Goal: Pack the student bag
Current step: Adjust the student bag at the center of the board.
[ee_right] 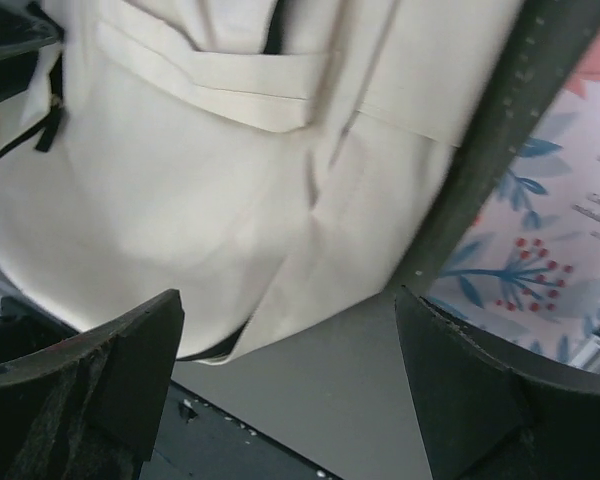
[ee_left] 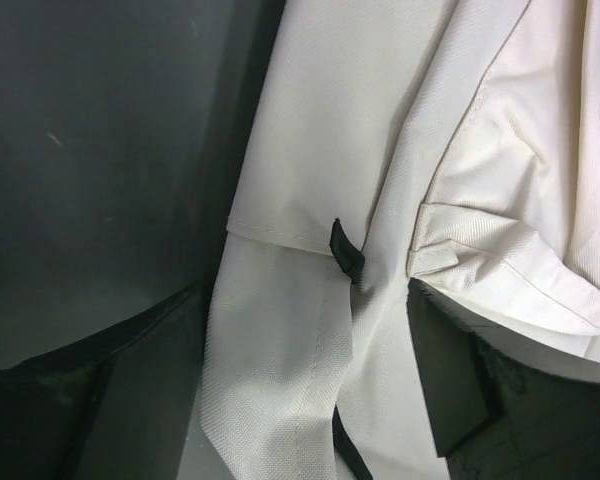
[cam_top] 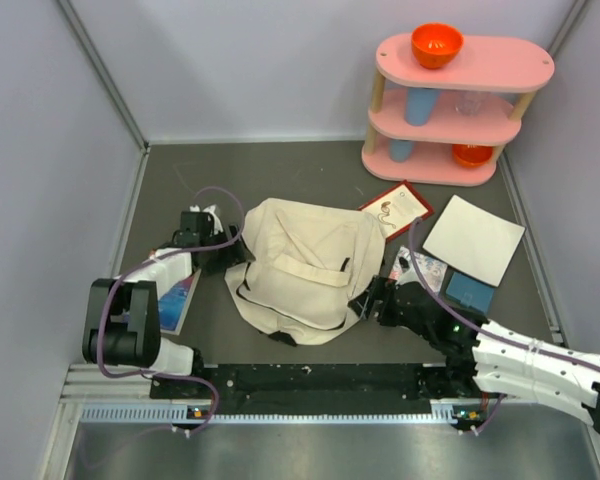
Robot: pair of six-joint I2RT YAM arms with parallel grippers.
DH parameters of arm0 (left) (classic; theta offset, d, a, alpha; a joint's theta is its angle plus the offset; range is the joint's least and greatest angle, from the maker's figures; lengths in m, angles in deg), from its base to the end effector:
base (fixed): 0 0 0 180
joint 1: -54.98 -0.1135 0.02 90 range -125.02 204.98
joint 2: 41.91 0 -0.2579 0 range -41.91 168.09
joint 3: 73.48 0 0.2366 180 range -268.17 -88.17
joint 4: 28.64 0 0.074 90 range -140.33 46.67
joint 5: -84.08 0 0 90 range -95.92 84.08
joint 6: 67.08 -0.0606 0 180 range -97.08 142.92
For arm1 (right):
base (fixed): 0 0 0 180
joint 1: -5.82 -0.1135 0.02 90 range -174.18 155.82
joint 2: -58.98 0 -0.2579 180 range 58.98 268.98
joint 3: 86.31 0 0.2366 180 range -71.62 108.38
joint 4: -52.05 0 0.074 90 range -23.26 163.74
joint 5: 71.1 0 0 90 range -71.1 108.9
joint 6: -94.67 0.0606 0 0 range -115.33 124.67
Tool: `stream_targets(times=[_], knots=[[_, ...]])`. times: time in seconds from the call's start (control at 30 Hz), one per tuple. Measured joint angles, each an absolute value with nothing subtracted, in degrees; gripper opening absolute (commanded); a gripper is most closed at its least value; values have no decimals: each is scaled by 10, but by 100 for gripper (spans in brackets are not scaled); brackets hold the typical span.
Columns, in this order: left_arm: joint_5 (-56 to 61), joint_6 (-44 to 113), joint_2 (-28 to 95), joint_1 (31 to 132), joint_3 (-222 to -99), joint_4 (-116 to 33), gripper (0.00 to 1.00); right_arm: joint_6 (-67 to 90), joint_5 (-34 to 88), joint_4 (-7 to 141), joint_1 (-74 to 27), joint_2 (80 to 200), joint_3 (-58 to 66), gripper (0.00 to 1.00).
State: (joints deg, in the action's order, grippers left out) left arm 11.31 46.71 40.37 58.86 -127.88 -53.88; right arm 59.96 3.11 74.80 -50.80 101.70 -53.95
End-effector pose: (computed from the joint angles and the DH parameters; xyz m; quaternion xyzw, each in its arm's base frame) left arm 0.2718 -0.0364 0.1529 -0.1155 0.9320 -0.2128 0.2697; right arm 0.1096 0.1363 0.1736 0.0553 0.8716 0.3233 0.3642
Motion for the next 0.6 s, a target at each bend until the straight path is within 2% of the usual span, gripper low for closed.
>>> stream_targets(times=[0.13, 0.23, 0.37, 0.6], knots=[[125, 468, 406, 588, -1264, -518, 50, 618, 58, 758, -468, 1022, -549, 84], [126, 473, 403, 586, -1247, -504, 35, 626, 80, 754, -451, 1037, -548, 82], [129, 482, 391, 587, -1233, -499, 0, 638, 116, 738, -447, 1076, -548, 81], [103, 503, 325, 588, -1189, -497, 0, 648, 145, 716, -447, 1159, -528, 81]])
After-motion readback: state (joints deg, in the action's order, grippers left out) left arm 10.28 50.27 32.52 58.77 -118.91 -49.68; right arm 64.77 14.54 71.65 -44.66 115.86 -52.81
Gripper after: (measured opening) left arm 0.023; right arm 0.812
